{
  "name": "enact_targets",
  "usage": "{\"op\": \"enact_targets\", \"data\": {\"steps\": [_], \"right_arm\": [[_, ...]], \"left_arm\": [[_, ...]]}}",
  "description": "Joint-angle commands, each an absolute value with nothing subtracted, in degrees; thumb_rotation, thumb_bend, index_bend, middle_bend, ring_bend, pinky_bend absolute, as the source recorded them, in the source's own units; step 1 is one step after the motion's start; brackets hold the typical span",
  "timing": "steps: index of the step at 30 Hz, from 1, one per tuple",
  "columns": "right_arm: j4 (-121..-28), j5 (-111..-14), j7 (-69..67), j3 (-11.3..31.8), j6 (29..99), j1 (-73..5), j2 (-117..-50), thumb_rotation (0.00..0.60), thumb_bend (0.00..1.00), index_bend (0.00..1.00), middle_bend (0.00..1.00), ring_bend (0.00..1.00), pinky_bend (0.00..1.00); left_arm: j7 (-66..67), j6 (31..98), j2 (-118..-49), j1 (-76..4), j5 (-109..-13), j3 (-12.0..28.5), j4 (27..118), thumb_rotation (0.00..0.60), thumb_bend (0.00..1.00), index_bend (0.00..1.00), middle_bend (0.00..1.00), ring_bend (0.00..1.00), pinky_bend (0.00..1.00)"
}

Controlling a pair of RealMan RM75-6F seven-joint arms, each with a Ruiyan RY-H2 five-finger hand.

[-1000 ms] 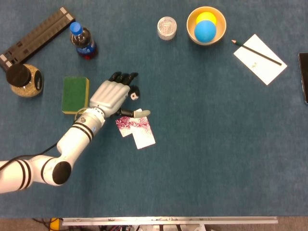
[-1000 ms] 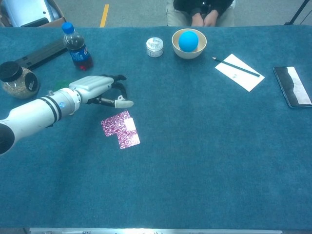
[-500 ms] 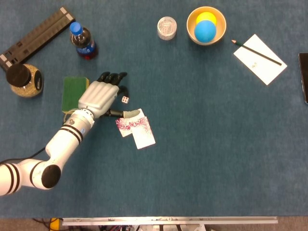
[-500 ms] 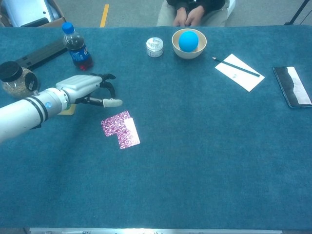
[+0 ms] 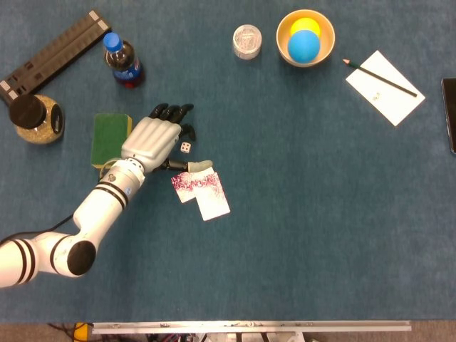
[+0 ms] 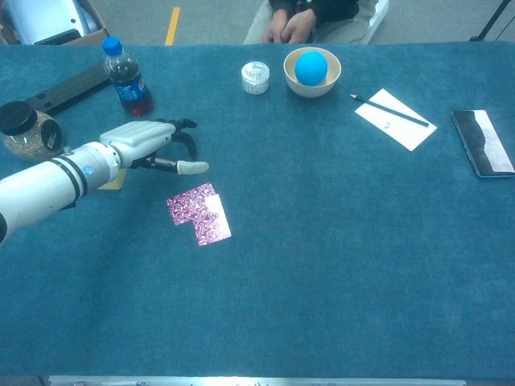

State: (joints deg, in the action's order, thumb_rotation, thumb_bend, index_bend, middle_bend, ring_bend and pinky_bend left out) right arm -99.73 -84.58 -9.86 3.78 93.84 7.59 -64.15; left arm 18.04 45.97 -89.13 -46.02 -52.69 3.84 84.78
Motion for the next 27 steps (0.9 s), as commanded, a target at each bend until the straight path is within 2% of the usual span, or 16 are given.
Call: {"op": "enact_targets", "data": {"steps": [1,27], "right_arm": [[-99.6,-84.5,-9.9,3.8,93.8,7.6,-64.1,0.600,0.29,0.47,0.37,0.22,0.19],[-99.5,-85.1,-10.4,3.7,93.8,7.5,-64.2,0.600,0.29,0.47,0.37,0.22,0.19]], "left_arm": [[18.2,45.7,-89.5,-46.0,-52.1,3.6,84.1,0.090,0.02,0.32,0.00,0.00,0.00],[18.9,48.0,-87.9,-44.6,-54.1,2.7,88.5,0.090,0.02,0.32,0.00,0.00,0.00]]}}
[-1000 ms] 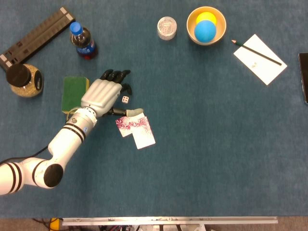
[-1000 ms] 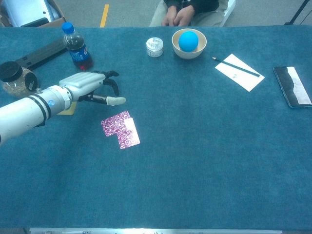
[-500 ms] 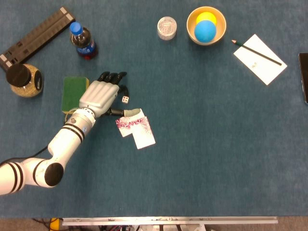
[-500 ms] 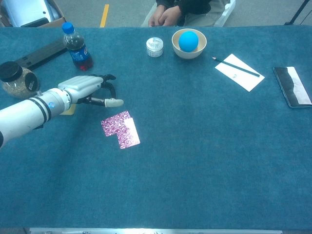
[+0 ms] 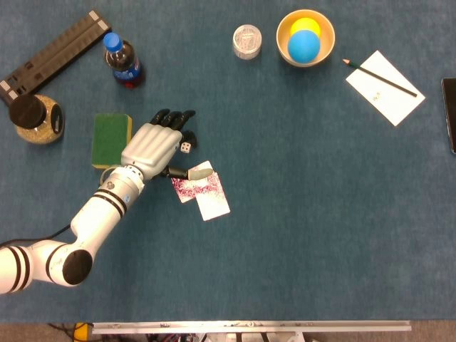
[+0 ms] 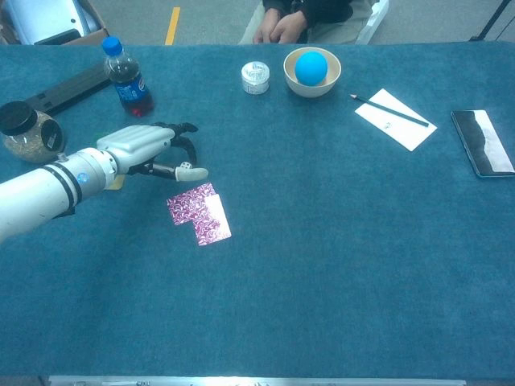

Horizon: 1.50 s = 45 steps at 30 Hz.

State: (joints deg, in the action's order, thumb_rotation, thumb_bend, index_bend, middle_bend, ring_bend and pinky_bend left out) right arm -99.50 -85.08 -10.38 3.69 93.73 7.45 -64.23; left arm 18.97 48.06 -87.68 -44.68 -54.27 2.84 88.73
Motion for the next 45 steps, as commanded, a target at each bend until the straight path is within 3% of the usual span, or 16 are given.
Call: {"op": "enact_targets", "data": {"steps": [1,16,45], "right_arm": [[-99.5,-85.0,-10.3,3.7,93.8,7.5,-64.2,0.600,0.29,0.47,0.37,0.22,0.19],[-99.6,-85.1,-10.2,3.6,93.7,7.5,-64.2,0.600,0.29,0.47,0.37,0.22,0.19],[-100.5,-86.0,-9.2,3.4,93.9,7.3,-64.4,0.600,0.29,0.47,0.37,0.22,0.19]], "left_arm": [[18.8,47.9,-88.0,-44.5,-54.1,2.7,88.3,0.090,0.02,0.32,0.00,0.00,0.00],[17.8,47.5,-89.0,-43.8,-54.2,2.6,86.3,0.090,0.02,0.32,0.00,0.00,0.00],[17.8,48.4,-84.0,-41.7,-54.7,1.9,88.3,0.090,0.02,0.32,0.00,0.00,0.00]]}}
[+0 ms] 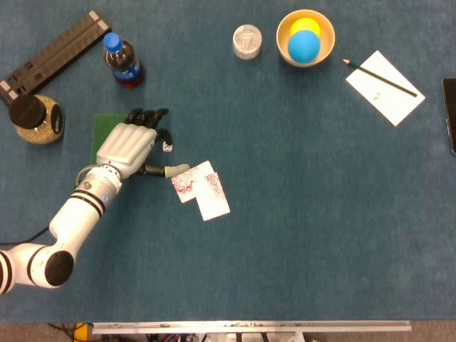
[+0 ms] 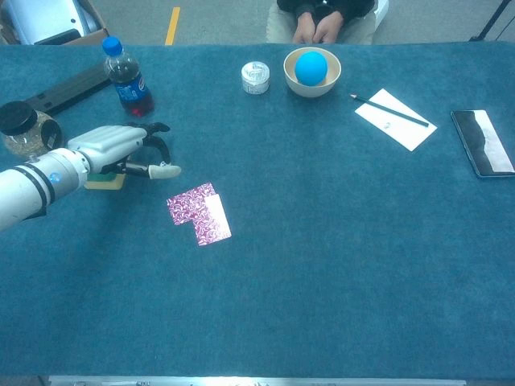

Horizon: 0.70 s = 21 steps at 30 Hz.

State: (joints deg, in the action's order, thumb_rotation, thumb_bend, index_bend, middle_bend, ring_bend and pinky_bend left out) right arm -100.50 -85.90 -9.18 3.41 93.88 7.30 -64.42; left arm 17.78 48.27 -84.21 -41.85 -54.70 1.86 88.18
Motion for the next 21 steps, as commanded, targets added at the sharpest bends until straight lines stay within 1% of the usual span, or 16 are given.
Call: {"op": "enact_targets", "data": {"steps": [1,8,11,13,14,16,18,19,20,21], "right_arm": [[-100.5,-86.0,-9.2,3.4,93.9,7.3,-64.4,0.600,0.29,0.47,0.37,0.22,0.19],[-100.6,-86.1,-9.3,3.4,94.2,7.4,-64.3,0.600,0.29,0.47,0.37,0.22,0.19],[-100.5,-85.9,-9.6,3.5,94.2,7.5,-64.2,0.600,0.29,0.47,0.37,0.22,0.19],[-100.3,-85.7,-9.8,3.5,94.2,7.5,-64.1,0.600,0.29,0.47,0.37,0.22,0.19],[-100.2,-85.6,-9.9,3.6,94.2,7.5,-64.1,0.600,0.29,0.47,0.37,0.22,0.19],[-100.1,-85.4,-10.0,3.6,94.2,7.5,-64.1,0.600,0.29,0.47,0.37,0.22,0.19],[-100.0,-85.3,-10.2,3.8,94.3,7.5,-64.0,0.600,0.29,0.47,0.37,0.22,0.19],[-100.0,-85.3,-10.3,3.8,94.3,7.5,-64.0,0.600,0.29,0.47,0.37,0.22,0.19],[-99.9,-85.3,-10.4,3.8,94.4,7.5,-64.0,0.600,0.29,0.47,0.37,0.22,0.19],[-99.8,-85.3,-10.4,3.9,94.4,7.5,-64.0,0.600,0.29,0.47,0.37,0.22,0.19]], "left_arm": [[17.7,48.5,-83.9,-41.6,-54.8,1.9,88.5,0.090,0.02,0.32,0.00,0.00,0.00],[17.8,49.5,-82.5,-41.6,-55.6,2.7,90.4,0.090,0.02,0.32,0.00,0.00,0.00],[17.5,50.9,-81.4,-41.5,-57.1,3.6,92.4,0.090,0.02,0.32,0.00,0.00,0.00],[17.0,52.3,-80.8,-41.1,-58.3,4.0,93.4,0.103,0.02,0.31,0.00,0.00,0.00],[16.8,52.9,-80.4,-40.9,-58.7,4.2,93.9,0.122,0.02,0.31,0.00,0.00,0.00],[15.7,54.6,-79.4,-40.1,-59.9,4.8,95.2,0.185,0.02,0.29,0.00,0.00,0.00],[14.3,56.7,-78.4,-39.0,-61.1,5.3,96.2,0.303,0.02,0.26,0.00,0.00,0.00],[13.7,57.6,-77.9,-38.5,-61.7,5.5,96.6,0.343,0.03,0.25,0.00,0.00,0.00],[12.9,58.9,-77.2,-37.7,-62.5,5.6,97.1,0.405,0.02,0.24,0.00,0.00,0.00],[12.2,59.7,-76.6,-37.1,-63.0,5.7,97.6,0.452,0.02,0.23,0.00,0.00,0.00]]}}
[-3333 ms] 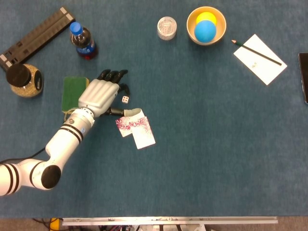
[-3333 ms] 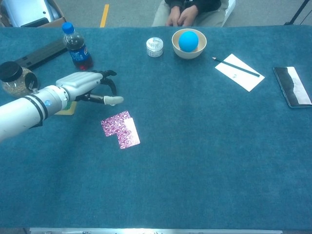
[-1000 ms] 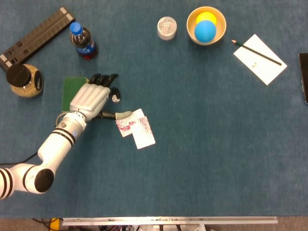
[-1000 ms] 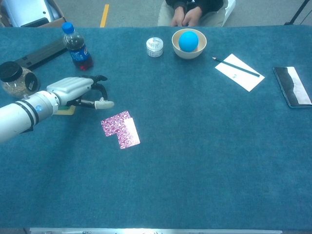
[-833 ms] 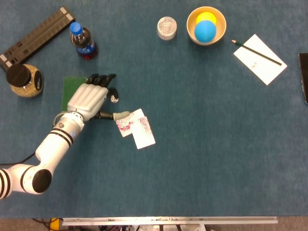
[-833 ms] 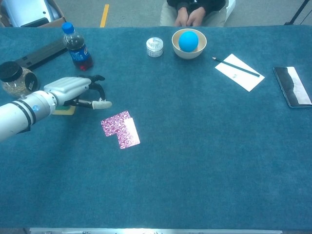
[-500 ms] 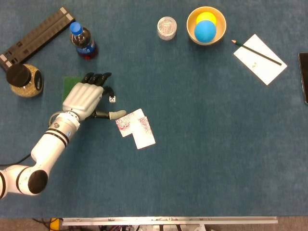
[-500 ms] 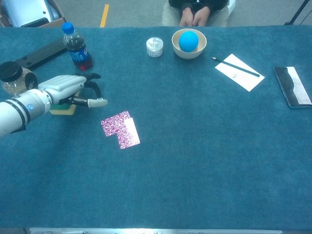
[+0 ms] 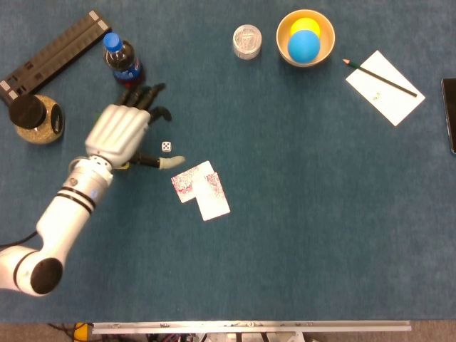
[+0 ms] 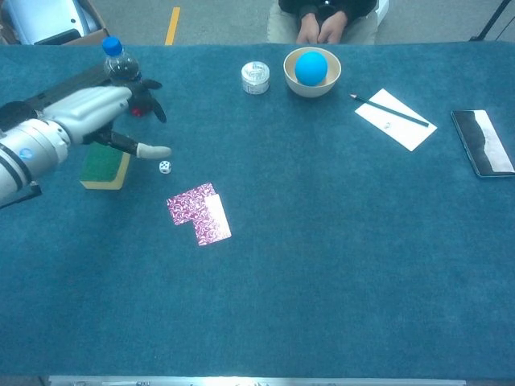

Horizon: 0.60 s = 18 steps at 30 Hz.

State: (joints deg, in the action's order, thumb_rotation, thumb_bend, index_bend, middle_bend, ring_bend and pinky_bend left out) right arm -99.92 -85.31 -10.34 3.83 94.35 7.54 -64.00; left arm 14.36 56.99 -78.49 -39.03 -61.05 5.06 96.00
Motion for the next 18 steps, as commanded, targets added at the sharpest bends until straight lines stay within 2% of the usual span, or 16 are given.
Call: {"op": "enact_targets", "data": {"steps": [1,2,4,18], "right_arm": [[-99.8,-85.3,-10.4,3.9,94.4,7.5,-64.0,0.600,0.29,0.47,0.37,0.22,0.19],[-99.8,-85.4,-10.4,3.9,94.4,7.5,-64.0,0.600,0.29,0.47,0.37,0.22,0.19],[-99.7,-85.4,-10.4,3.9,94.4,7.5,-64.1,0.600,0.29,0.47,0.37,0.22,0.19],[-99.2,-85.5,-9.9,4.3,94.3,7.1,-64.6,0.600,0.29,0.47,0.37,0.22,0.19]], "left_arm": [[11.4,60.7,-76.1,-36.4,-63.7,5.8,98.0,0.490,0.03,0.22,0.00,0.00,0.00],[10.8,61.6,-75.5,-35.8,-64.4,5.7,98.2,0.554,0.02,0.20,0.00,0.00,0.00],[9.3,64.0,-74.2,-34.1,-65.9,5.6,98.9,0.595,0.02,0.19,0.00,0.00,0.00],[3.1,76.2,-66.5,-22.1,-71.1,2.1,100.9,0.600,0.03,0.19,0.00,0.00,0.00]]}}
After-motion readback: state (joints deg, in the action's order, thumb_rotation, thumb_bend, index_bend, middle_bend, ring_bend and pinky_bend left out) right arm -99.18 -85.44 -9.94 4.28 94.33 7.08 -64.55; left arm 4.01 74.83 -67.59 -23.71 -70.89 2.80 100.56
